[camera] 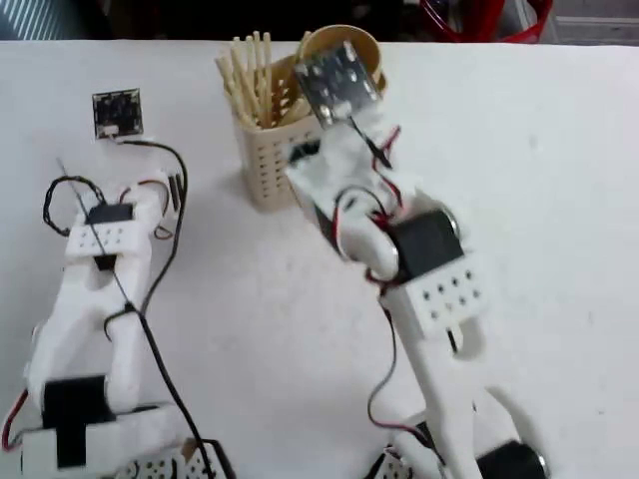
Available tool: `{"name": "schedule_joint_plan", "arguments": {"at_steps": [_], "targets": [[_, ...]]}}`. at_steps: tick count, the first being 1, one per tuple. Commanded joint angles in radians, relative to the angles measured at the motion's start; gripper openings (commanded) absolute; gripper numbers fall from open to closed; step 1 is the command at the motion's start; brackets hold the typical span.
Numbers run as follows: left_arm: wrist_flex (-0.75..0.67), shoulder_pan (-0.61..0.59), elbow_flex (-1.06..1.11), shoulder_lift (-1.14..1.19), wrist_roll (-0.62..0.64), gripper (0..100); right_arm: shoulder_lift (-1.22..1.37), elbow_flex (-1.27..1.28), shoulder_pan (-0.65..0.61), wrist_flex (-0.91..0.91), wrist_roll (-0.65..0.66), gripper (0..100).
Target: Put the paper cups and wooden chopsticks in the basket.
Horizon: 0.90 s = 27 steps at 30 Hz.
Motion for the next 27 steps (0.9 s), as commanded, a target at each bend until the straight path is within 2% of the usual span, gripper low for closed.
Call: {"name": "schedule_joint_plan", "arguments": {"at_steps": [1, 7, 12, 18, 27], "targets": [[-0.003, 0.010, 0.075, -0.209, 0.002, 13, -0.214, 0.198, 0.067, 0.002, 0.009, 1.9], [-0.040, 0.010, 0.265, -0.455, -0.006, 13, -0.582, 0.551, 0.228, 0.002, 0.014, 2.4], [-0.040, 0.008, 0.420, -0.601, -0.008, 13, -0.900, 0.835, 0.325, 0.002, 0.175, 2.5], [-0.040, 0.008, 0.574, -0.789, -0.008, 13, -1.290, 1.158, 0.386, 0.010, 0.298, 2.5], [-0.040, 0.008, 0.867, -1.228, -0.008, 13, -1.277, 1.332, 0.547, 0.007, 0.342, 2.4]]}}
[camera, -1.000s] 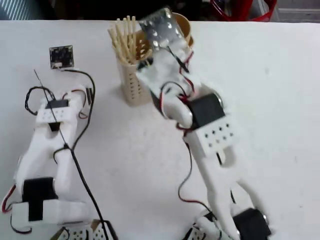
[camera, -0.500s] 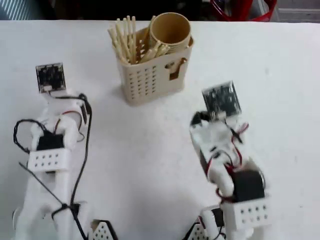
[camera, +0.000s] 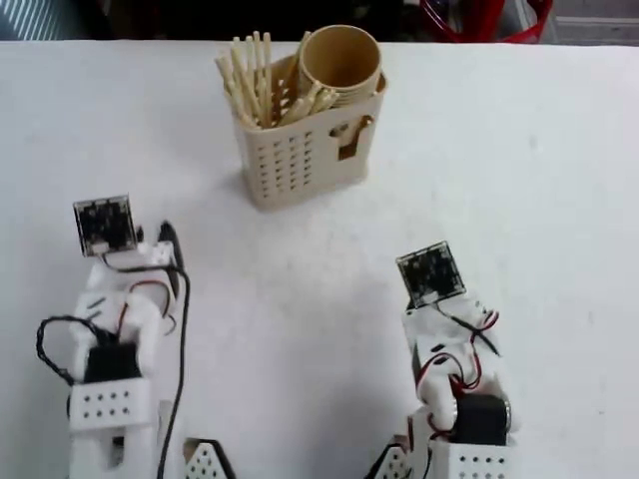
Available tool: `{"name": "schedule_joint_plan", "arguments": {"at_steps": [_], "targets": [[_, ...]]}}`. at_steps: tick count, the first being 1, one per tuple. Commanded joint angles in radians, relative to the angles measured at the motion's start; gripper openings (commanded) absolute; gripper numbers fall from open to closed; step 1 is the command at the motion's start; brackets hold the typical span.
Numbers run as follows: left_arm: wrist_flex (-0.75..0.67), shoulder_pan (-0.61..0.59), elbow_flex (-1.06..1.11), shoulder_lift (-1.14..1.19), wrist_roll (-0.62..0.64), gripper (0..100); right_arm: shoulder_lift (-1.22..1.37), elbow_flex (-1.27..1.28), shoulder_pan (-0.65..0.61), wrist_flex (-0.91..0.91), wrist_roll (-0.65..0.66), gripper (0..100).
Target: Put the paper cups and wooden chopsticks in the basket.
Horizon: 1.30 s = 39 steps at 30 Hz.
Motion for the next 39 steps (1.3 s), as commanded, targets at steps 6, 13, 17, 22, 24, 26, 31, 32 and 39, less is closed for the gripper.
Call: {"name": "schedule_joint_plan", "arguments": {"at_steps": [6, 13, 17, 22, 24, 26, 31, 32, 39], "targets": [[0.100, 0.004, 0.198, -0.484, -0.005, 13, -0.035, 0.186, 0.085, 0.001, 0.009, 2.4], [0.347, 0.010, 0.193, -0.516, -0.005, 13, -0.031, 0.190, 0.085, 0.068, 0.009, 2.2], [0.525, 0.004, 0.195, -0.506, -0.005, 13, -0.033, 0.190, 0.085, 0.188, 0.009, 2.2], [0.687, 0.004, 0.195, -0.507, -0.003, 13, -0.031, 0.190, 0.084, 0.182, 0.009, 2.2], [0.715, 0.004, 0.195, -0.507, -0.002, 13, -0.031, 0.190, 0.084, 0.182, 0.009, 2.2], [0.736, 0.004, 0.195, -0.507, -0.003, 13, -0.031, 0.190, 0.084, 0.182, 0.009, 2.2], [0.776, 0.004, 0.195, -0.507, -0.003, 13, -0.031, 0.190, 0.084, 0.182, 0.009, 2.2], [0.778, 0.004, 0.195, -0.507, -0.003, 13, -0.031, 0.190, 0.084, 0.182, 0.009, 2.2], [0.778, 0.004, 0.195, -0.507, -0.003, 13, -0.031, 0.190, 0.084, 0.182, 0.009, 2.2]]}}
